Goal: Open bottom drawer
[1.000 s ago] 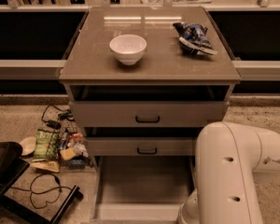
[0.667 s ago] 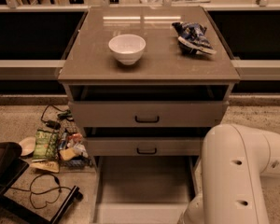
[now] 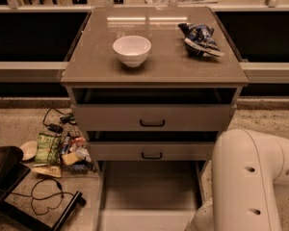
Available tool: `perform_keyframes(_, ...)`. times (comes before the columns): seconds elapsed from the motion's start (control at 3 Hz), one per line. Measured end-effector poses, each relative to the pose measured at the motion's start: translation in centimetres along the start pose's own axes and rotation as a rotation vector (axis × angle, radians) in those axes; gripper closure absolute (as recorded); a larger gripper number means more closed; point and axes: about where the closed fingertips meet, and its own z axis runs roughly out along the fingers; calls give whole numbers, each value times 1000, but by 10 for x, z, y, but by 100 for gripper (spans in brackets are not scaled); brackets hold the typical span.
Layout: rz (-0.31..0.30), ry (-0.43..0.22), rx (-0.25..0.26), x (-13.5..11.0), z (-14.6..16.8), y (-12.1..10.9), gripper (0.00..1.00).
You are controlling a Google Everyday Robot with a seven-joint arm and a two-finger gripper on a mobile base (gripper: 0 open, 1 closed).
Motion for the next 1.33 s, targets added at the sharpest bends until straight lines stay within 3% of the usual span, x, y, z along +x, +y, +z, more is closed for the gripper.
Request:
perform_keyframes(0.33, 0, 0, 0, 0, 0, 0, 100)
perform_keyframes(0.67, 0, 0, 0, -1, 0, -1, 82)
perform_keyframes(1.0, 0, 0, 0, -1, 0, -2, 59)
perform_keyframes(1.33, 0, 0, 0, -2, 0, -2, 28)
